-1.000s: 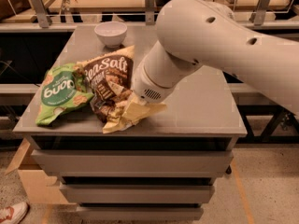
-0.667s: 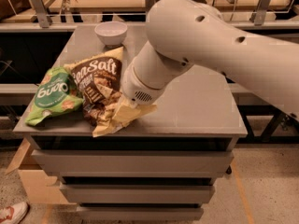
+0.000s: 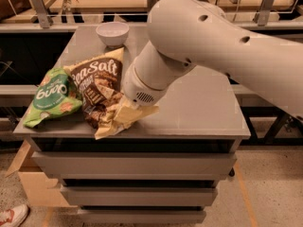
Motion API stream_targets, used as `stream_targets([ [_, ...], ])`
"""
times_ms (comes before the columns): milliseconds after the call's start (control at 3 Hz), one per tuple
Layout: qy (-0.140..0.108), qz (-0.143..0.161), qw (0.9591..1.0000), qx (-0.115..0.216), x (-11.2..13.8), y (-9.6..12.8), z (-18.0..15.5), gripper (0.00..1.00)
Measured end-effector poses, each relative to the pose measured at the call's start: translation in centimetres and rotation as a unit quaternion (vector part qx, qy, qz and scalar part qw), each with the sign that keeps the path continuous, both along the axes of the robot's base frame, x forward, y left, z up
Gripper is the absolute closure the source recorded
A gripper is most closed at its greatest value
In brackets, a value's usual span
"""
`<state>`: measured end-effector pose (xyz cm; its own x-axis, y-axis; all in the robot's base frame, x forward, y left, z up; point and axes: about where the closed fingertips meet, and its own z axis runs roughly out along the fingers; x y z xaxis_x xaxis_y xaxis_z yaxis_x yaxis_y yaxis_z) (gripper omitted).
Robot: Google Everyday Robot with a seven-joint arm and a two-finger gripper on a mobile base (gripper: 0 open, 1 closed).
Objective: Move brown chip bag near green rice chip bag
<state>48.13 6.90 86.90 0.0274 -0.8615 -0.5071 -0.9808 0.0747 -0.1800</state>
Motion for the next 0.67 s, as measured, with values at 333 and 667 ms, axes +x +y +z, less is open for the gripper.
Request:
stream_targets([
  [333, -0.002, 0.001, 1.0000, 0.000, -0.11, 0.06, 0.17, 0.35],
  [667, -0.004, 0.001, 1.0000, -0.001, -0.21, 0.11, 0.32, 0.13],
])
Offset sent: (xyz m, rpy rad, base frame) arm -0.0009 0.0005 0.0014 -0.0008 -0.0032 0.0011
